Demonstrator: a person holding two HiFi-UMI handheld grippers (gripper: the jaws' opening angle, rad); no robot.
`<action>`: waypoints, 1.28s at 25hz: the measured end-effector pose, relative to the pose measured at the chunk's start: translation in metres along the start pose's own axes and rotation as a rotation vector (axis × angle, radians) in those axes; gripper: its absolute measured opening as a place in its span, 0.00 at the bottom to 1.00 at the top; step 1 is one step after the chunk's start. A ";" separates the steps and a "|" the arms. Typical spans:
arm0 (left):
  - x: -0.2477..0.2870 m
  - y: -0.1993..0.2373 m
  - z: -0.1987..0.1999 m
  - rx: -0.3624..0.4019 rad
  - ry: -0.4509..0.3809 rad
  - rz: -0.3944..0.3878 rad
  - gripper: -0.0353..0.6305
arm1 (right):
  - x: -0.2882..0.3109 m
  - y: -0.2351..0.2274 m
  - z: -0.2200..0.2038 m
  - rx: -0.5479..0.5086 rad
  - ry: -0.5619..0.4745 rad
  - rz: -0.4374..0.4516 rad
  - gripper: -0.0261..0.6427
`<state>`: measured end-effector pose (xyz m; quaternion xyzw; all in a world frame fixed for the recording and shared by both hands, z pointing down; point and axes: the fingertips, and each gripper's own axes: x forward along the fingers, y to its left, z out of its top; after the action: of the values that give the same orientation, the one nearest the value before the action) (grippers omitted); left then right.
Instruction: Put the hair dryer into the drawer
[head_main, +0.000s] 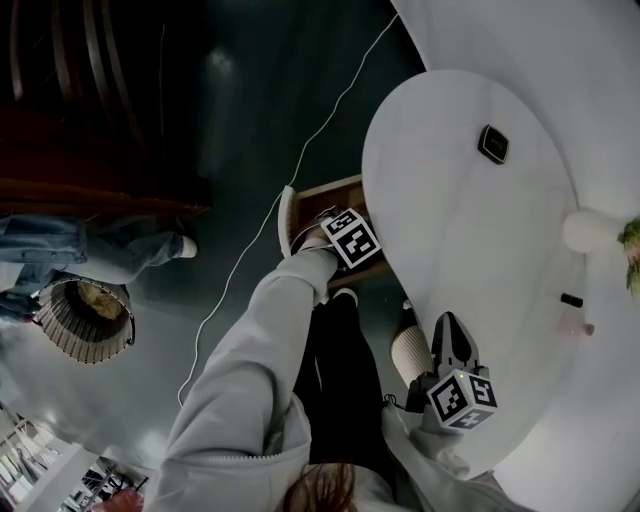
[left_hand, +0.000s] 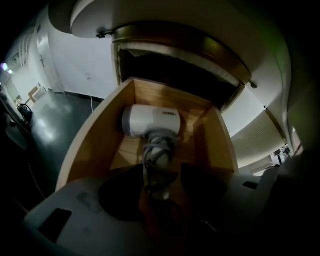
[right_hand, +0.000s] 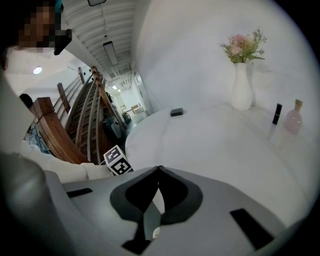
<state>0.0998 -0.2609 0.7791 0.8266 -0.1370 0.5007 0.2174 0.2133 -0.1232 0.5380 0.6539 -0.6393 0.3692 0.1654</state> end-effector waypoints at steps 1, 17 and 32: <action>-0.002 0.003 0.004 0.007 -0.017 0.018 0.40 | 0.001 0.000 0.000 0.001 -0.002 0.000 0.11; -0.055 -0.014 0.025 0.154 -0.136 0.090 0.51 | -0.007 0.030 0.023 0.005 -0.080 0.074 0.11; -0.110 -0.038 0.011 0.193 -0.010 0.017 0.52 | -0.021 0.050 0.047 -0.024 -0.130 0.156 0.11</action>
<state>0.0742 -0.2323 0.6691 0.8450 -0.0961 0.5093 0.1319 0.1804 -0.1466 0.4793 0.6226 -0.7022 0.3299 0.1021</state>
